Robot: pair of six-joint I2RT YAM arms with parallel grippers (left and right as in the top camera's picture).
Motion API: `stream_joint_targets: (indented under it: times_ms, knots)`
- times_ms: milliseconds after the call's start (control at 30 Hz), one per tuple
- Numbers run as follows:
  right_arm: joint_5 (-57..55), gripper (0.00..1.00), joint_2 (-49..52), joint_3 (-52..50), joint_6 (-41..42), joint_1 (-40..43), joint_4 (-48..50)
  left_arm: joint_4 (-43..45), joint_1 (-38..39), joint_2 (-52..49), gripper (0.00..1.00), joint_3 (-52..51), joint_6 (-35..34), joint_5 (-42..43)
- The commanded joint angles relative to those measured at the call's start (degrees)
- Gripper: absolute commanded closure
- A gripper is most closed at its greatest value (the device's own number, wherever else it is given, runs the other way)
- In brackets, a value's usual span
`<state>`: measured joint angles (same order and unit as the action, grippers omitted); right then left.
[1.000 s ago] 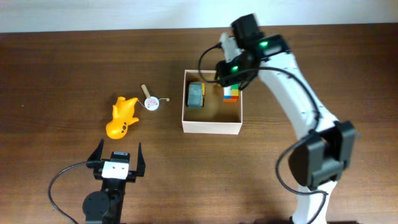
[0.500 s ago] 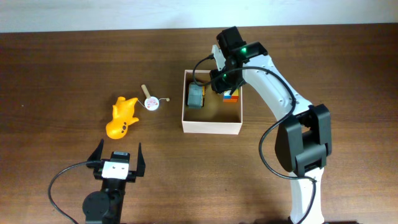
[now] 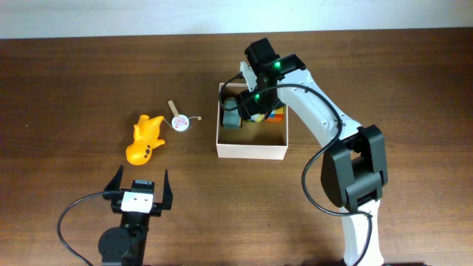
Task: Pack container
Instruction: 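Carry the ball into the box and release it with the right gripper, then retract the right arm and move the left gripper over the orange toy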
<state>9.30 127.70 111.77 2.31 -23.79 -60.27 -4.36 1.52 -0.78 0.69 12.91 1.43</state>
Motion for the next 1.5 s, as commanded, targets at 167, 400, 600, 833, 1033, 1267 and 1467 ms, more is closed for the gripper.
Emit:
stream_joint_targets:
  times_ms: [167,400,600,833,1033,1267,1467]
  knots:
    - [-0.1,0.19,-1.8,11.0,-0.6,-0.1,-14.8,-0.4,-0.2,0.4,0.01,-0.2,0.9,-0.2]
    - [-10.1,0.18,-5.7,31.5,5.9,2.3,-32.3,-0.4,-0.2,0.4,0.01,-0.2,0.9,-0.2]
    - [-22.6,0.01,-6.5,37.2,19.1,10.6,-37.1,-0.4,-0.2,0.4,0.01,-0.2,0.9,-0.2]
    - [-23.1,0.01,-6.4,35.1,22.3,25.2,-37.0,-0.4,-0.2,0.4,0.01,-0.2,0.9,-0.2]
    - [-14.1,0.01,-6.4,34.6,22.2,36.0,-37.1,0.9,-0.2,0.4,0.01,-0.2,0.9,-0.6]
    - [-7.4,0.01,-6.4,34.4,20.0,39.3,-37.0,2.2,-0.2,0.4,0.01,-0.2,-0.3,-2.9]
    - [-7.4,0.01,-6.4,34.4,20.1,39.2,-37.0,4.4,-0.3,-2.9,0.01,3.7,-9.0,0.1]
